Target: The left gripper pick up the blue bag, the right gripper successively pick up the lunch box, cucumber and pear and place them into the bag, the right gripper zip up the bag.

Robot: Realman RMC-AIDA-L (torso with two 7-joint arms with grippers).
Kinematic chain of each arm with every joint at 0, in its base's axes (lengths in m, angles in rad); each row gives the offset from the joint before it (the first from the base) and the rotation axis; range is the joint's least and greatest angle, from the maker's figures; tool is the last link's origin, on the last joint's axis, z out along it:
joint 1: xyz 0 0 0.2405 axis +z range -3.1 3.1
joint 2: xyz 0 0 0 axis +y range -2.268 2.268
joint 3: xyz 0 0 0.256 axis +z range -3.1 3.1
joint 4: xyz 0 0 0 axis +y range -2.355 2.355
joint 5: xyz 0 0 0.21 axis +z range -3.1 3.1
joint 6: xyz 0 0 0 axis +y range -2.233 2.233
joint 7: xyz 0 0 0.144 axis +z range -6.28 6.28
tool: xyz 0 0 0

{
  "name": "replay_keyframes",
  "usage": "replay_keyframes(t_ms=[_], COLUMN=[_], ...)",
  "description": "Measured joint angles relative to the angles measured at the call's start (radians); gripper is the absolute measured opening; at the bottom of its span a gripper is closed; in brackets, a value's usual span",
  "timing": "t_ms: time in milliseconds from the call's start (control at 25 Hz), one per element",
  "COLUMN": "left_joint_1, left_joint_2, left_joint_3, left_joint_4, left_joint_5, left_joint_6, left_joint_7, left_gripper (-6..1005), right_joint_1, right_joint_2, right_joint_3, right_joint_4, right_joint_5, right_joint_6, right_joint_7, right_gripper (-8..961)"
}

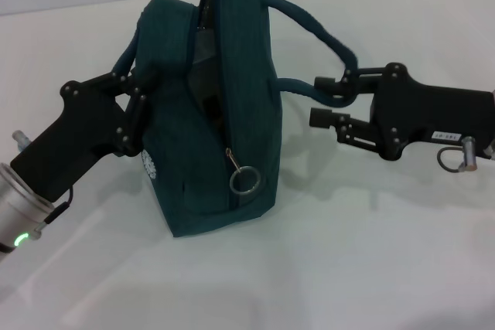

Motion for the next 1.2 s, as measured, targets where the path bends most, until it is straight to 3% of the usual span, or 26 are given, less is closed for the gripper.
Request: replay_keyframes(t_ms=[320, 600, 920, 1200], left_joint_1=[0.000, 0.000, -0.002, -0.016], left_joint_2=[0.000, -0.001, -0.003, -0.003], left_joint_3=[0.000, 0.000, 0.000, 0.000], left_joint_4=[0.001, 0.004, 0.004, 0.001], left_joint_5=[0.003, 0.005, 0.000, -0.002], left_joint_6=[0.003, 0.007, 0.008, 0.009], left_joint_7=[0.000, 0.002, 0.005, 0.014], left_gripper=[46, 47, 47, 48], right_joint_1=[-0.010, -0.038, 0.008, 0.025], right_joint_2=[-0.001, -0.001, -0.009, -0.003], right_joint_3=[0.034, 0.091, -0.050, -0.070], right_joint_4=[0.004, 0.010, -0.013, -0.013], right_joint_5=[0.020, 0.096, -0.055, -0.182], right_joint_6=[-0.016, -0.016, -0.048, -0.068], right_joint_7=[-0.006, -0.020, 0.047, 0.120], right_gripper=[375, 540, 593, 575])
